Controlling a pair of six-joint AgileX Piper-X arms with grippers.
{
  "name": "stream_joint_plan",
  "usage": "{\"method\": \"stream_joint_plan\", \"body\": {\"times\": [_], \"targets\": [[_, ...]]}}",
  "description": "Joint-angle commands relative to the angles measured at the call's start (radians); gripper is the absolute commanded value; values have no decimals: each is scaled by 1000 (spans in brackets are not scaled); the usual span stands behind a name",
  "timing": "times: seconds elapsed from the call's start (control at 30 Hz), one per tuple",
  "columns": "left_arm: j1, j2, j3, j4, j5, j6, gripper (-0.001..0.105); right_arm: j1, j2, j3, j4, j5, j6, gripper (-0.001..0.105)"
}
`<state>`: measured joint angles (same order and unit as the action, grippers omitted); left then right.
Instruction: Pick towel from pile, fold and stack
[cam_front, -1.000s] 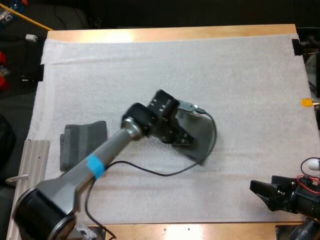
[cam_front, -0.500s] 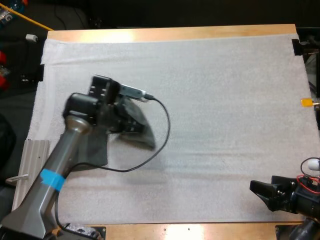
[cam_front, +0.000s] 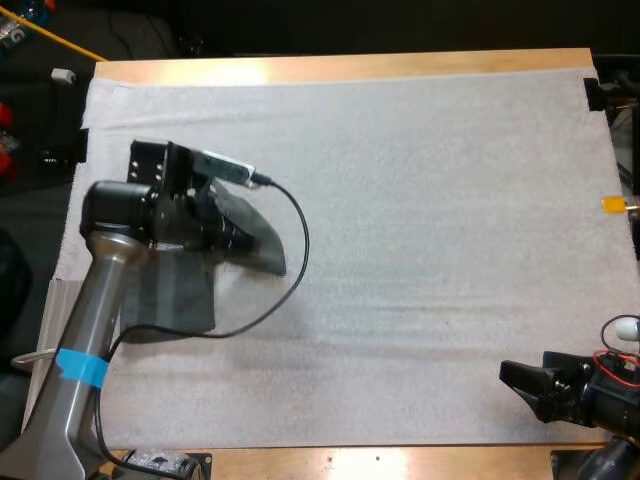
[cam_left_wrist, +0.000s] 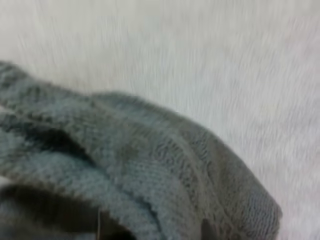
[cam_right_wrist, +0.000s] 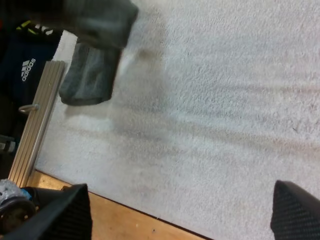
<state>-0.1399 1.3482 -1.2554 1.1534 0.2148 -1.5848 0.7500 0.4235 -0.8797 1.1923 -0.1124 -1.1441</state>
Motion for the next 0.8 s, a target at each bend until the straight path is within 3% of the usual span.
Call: {"method": "stream_joint_plan", "body": {"times": [0.0,0.13,0.27,0.43,0.63,0.77], "targets": [[-1,-8,-45,10,-3,17,0,1,-3,-3,1,-5,-3,71],[-1,-8,-148,79,-40,76,0,1,-3,-3,1,-5,-3,71],[-1,-9,-163,160,-96,146,0,1,-3,-3,1,-5,-3,71],[17,-9,-35,170,-174,185,0,1,-3,-3,1,-5,-3,71],[134,-9,169,90,-177,158,0,1,-3,-3,1,-5,-3,71],[192,-9,235,79,-175,146,0,1,-3,-3,1,-5,-3,71]]}}
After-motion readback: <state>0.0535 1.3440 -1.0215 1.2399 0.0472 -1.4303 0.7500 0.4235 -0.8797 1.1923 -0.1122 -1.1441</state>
